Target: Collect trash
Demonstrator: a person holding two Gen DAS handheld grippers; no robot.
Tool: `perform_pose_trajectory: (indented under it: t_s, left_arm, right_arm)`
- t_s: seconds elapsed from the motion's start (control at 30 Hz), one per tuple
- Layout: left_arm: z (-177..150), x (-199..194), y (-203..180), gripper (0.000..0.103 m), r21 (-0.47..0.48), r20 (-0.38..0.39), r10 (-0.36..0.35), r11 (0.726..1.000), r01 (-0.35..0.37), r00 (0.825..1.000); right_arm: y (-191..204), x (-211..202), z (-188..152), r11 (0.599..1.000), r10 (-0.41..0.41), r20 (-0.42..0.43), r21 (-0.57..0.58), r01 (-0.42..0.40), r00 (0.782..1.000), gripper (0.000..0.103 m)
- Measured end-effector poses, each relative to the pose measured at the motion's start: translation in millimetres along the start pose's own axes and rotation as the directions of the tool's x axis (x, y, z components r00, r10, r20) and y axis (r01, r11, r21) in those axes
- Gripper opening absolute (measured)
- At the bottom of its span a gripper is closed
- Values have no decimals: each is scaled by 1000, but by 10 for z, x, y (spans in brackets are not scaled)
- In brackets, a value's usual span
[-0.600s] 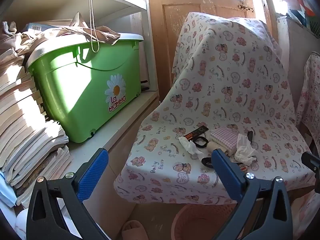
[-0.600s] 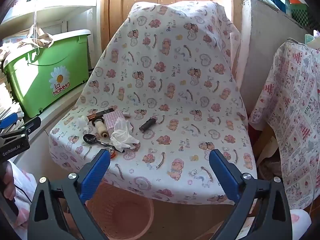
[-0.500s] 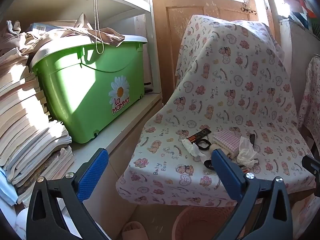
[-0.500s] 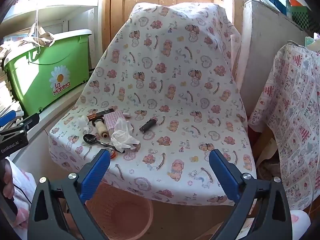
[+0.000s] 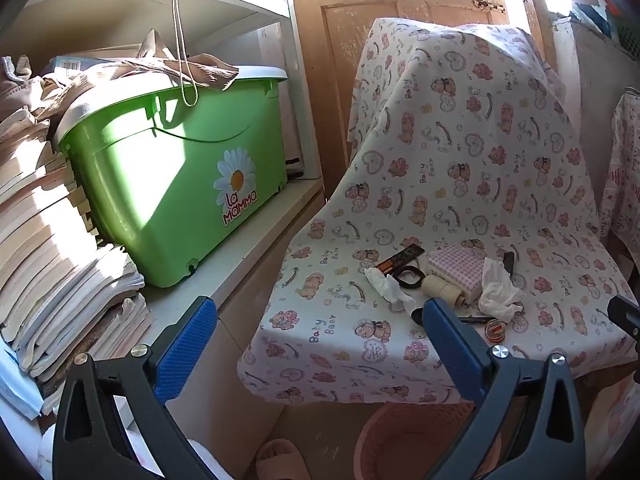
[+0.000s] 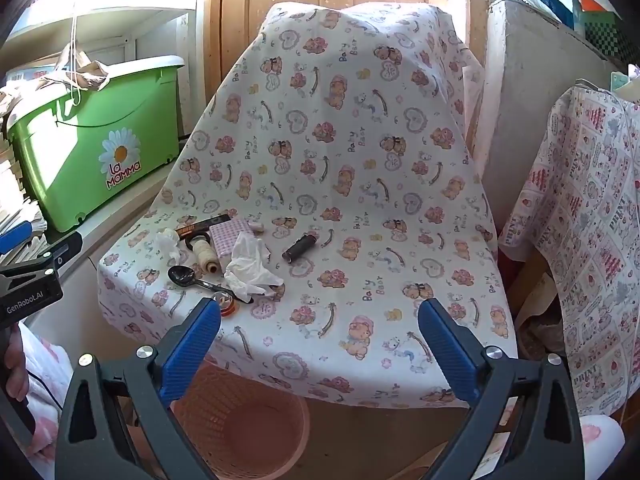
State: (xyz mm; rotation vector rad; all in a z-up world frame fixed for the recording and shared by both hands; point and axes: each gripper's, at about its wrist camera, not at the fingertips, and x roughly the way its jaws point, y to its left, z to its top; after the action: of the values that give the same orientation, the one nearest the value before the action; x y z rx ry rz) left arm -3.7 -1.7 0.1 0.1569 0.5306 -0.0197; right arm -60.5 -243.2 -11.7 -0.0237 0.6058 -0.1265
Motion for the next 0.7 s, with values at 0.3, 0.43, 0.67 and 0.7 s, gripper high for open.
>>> perform_pose_trajectory:
  t_s: [0.3, 0.43, 0.67, 0.7]
  left_arm:
    - [16, -78, -14, 102, 12, 46, 22, 1000, -22, 999]
    - [25, -104, -11, 102, 13, 60, 13, 1000, -14, 998]
    - [15, -128, -32, 102, 22, 74, 15, 1000, -16, 997]
    - [15, -133, -33, 102, 23, 77, 20, 999, -22, 997]
  right_arm:
    - [-42, 23, -1, 1000, -1, -3, 26, 1, 1000, 100]
    - [-36, 22, -8, 1000, 0, -1, 26, 0, 1000, 100]
    - [-25, 13, 4, 1000, -2, 0, 26, 2, 1000, 100]
    - [-26, 11, 5, 1000, -3, 1, 26, 3, 1000, 100]
